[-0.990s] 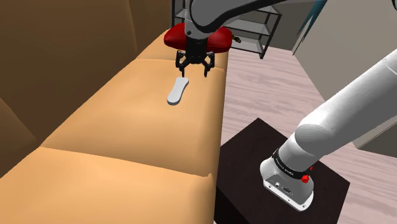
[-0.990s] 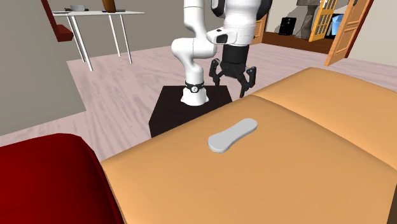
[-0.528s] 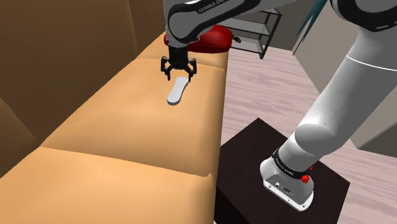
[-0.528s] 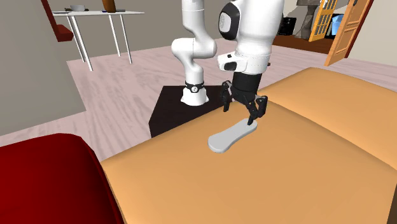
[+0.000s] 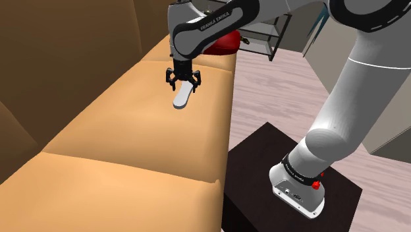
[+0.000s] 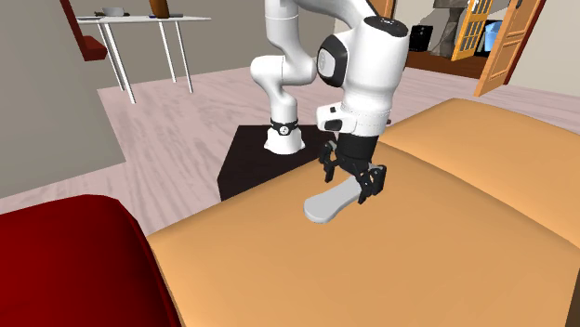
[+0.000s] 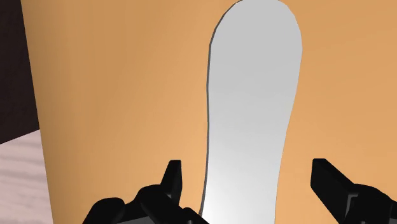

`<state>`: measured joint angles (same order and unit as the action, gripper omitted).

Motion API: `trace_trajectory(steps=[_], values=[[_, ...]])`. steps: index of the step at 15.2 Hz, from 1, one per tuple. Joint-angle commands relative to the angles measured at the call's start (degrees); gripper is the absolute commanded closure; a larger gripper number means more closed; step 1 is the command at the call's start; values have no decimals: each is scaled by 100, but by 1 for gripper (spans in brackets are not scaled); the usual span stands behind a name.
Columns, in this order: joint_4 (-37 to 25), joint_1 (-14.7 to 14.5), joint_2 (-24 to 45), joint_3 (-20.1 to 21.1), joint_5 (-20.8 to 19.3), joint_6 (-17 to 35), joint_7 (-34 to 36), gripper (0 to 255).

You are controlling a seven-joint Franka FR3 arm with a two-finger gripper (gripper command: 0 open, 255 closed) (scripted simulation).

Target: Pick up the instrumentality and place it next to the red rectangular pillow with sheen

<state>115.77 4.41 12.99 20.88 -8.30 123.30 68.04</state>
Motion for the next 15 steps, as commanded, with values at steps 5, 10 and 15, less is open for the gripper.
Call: trace_trajectory(steps=[5,10,15], values=[[62,-6,35,-5,-22,96,24,0],[63,-6,35,-5,-22,95,23,255],[63,-6,34,-5,-22,95,23,255]])
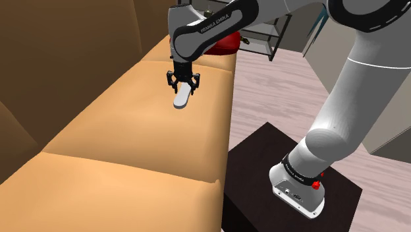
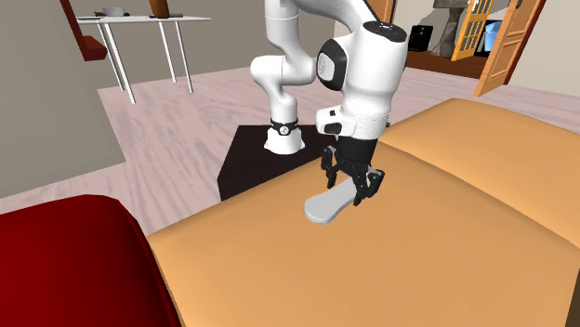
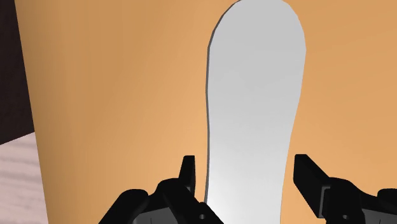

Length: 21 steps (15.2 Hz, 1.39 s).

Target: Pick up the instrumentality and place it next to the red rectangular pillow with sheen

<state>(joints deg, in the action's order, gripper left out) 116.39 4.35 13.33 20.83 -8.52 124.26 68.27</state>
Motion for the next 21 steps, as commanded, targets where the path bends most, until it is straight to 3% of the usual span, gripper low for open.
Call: trace_trajectory(steps=[1,21], values=[[0,0,0,0,0,0,0,255],[-677,58,-622,69,323,-1243,-255,255]])
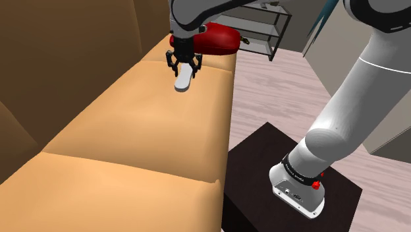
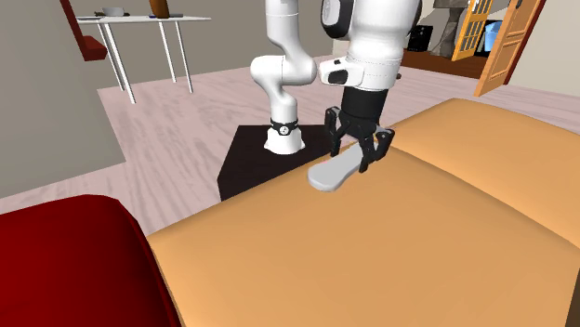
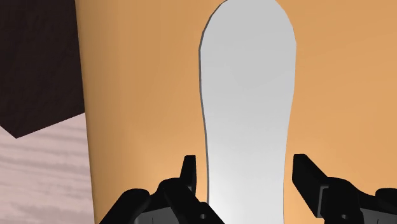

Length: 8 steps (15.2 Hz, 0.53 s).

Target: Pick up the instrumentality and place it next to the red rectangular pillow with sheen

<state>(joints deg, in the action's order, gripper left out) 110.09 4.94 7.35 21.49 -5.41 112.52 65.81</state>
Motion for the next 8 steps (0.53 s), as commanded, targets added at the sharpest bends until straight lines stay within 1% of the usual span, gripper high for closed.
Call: trace_trajectory(steps=[1,8], values=[[-97,2,-47,4,24,-140,-18,255],[-484,9,-180,11,90,-649,-79,255]])
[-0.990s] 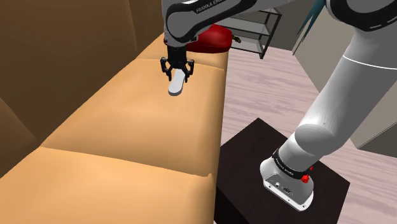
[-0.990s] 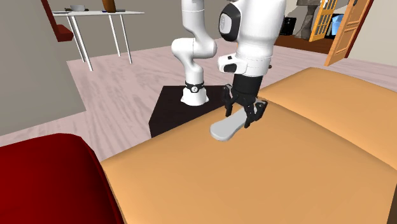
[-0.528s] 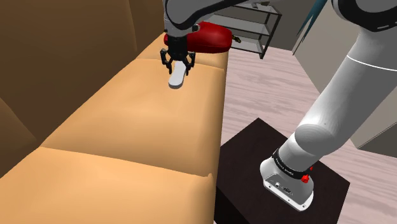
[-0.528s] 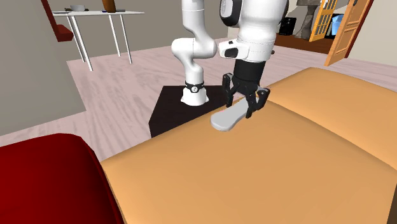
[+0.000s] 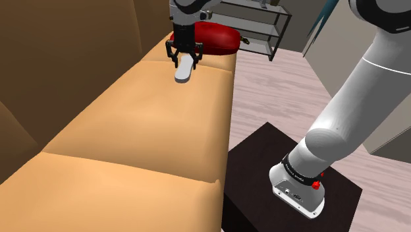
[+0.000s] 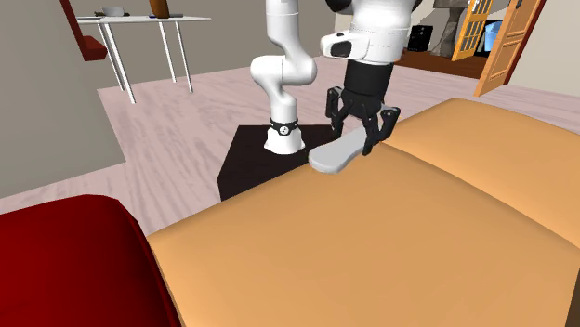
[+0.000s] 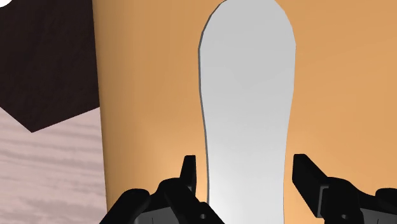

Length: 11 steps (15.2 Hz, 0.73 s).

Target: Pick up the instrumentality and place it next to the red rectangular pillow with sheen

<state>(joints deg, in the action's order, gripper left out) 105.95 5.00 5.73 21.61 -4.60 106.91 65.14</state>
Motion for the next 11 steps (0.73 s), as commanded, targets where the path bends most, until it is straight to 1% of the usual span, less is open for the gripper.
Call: trace_trajectory(steps=[1,11], values=[[-131,2,-33,1,16,-161,-18,255],[-821,-2,-101,9,53,-914,-68,255]])
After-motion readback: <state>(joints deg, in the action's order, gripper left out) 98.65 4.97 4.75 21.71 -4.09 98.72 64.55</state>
